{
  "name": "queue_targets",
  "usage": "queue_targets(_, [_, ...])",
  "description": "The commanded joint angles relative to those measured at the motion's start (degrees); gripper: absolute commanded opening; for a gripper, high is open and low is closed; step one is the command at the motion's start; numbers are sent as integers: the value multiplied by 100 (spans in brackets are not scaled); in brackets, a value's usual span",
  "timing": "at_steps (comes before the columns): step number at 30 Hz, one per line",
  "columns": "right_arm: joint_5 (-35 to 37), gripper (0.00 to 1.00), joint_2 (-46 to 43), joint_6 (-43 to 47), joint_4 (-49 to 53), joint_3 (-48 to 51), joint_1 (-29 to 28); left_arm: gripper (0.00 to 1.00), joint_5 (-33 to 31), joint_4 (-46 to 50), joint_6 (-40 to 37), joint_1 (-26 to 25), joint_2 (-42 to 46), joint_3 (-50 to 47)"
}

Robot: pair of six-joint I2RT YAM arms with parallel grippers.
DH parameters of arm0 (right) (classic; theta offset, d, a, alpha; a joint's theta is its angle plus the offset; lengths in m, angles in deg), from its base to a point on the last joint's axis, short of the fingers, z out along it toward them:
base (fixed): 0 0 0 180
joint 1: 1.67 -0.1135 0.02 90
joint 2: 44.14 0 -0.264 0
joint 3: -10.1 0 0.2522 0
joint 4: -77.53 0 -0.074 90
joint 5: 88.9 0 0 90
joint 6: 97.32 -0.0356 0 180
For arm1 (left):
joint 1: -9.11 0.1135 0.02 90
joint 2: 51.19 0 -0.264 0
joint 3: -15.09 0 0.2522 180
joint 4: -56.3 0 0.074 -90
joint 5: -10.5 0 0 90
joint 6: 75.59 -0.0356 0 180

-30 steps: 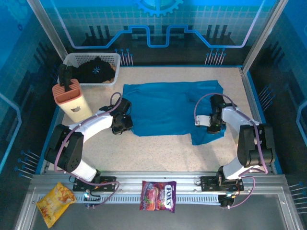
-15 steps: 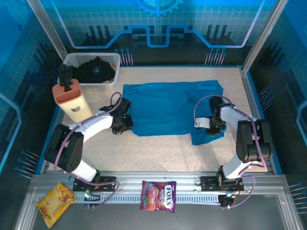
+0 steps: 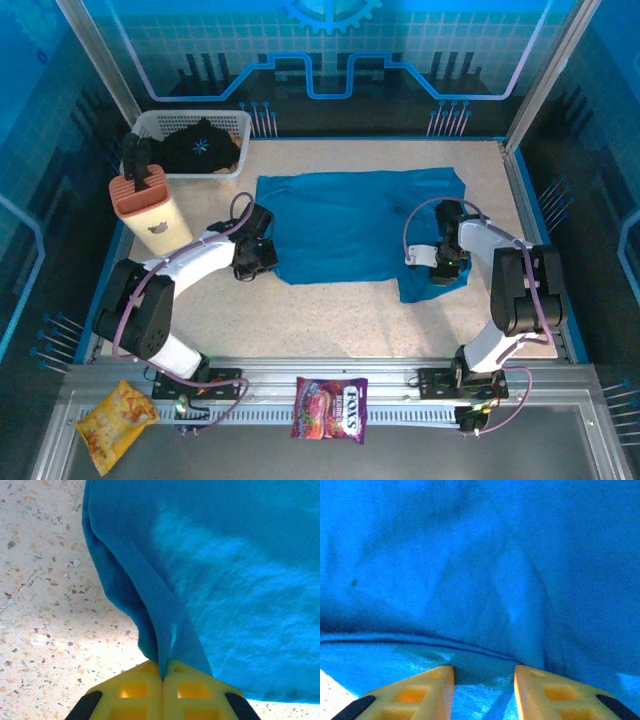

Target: Fold and stack the t-shirts

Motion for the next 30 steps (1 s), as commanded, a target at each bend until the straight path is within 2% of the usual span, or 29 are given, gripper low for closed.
queue_targets(1, [-27, 41, 158, -51, 123, -100, 61, 0, 105, 14, -145, 51, -54, -49])
queue_targets(12, [-42, 44, 340, -132, 185, -183, 19, 0, 107, -2, -141, 67, -72, -90])
queue_targets(15, [-53, 39, 334, -132, 193, -181, 20, 0, 120, -7, -144, 69, -81, -101])
queue_targets(20, [-52, 25, 311, -132, 245, -196, 5, 0, 120, -20, -146, 78, -81, -103])
queue_targets(24, [-6, 19, 209, -132, 308, -218, -13, 0, 129, -26, -146, 86, -72, -107])
queue_targets(30, [75, 18, -201, -133, 378, -192, -58, 0, 152, -46, -145, 86, -55, -137])
